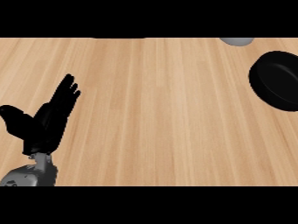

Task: Pick the can from the tray and place it in the pot

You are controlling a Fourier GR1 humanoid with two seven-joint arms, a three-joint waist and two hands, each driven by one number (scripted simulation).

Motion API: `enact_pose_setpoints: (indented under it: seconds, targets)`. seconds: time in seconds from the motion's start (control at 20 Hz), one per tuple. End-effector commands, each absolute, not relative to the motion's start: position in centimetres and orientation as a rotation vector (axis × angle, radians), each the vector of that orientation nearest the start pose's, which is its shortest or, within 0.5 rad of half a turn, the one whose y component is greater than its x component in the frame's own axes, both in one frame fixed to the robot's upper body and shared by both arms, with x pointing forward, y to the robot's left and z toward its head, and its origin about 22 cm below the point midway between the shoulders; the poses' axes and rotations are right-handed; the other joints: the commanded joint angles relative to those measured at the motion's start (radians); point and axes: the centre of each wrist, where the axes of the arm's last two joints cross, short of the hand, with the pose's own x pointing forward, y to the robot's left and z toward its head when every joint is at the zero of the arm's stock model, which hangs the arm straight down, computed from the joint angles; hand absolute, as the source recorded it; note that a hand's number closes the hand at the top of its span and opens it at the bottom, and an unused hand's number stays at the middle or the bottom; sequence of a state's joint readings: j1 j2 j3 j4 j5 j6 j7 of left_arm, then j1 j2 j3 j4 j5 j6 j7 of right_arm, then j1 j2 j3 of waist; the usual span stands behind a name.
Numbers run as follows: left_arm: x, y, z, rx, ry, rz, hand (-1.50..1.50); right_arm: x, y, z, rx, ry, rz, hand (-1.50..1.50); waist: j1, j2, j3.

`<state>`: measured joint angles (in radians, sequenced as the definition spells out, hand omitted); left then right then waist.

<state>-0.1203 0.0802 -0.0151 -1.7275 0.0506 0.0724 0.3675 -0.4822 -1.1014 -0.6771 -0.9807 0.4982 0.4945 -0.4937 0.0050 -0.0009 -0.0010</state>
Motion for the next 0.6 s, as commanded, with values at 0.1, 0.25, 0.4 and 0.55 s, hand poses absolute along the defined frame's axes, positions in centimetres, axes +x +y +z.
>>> enact_pose_setpoints:
  seconds: [0.1,0.25,0.4,0.55]
  targets:
    - [28.1,23.7,7.5,0.003,-1.464,-0.014,0.0,26.4,-52.3,34.0,-1.053,-1.634,0.707,1.5,0.012,0.005,0.0]
    - [27.3,21.0,6.8,-0.002,-1.481,-0.006,0.0,28.1,-51.3,33.4,-1.043,-1.583,0.701,1.5,0.01,0.004,0.0]
    - [26.7,21.8,6.5,0.008,-1.49,-0.033,0.0,30.6,-50.2,32.4,-1.045,-1.573,0.662,1.5,0.019,0.005,0.0]
    - [26.5,21.6,7.0,0.003,-1.468,-0.018,0.0,32.5,-49.6,31.3,-1.06,-1.533,0.692,1.5,0.023,0.007,0.001]
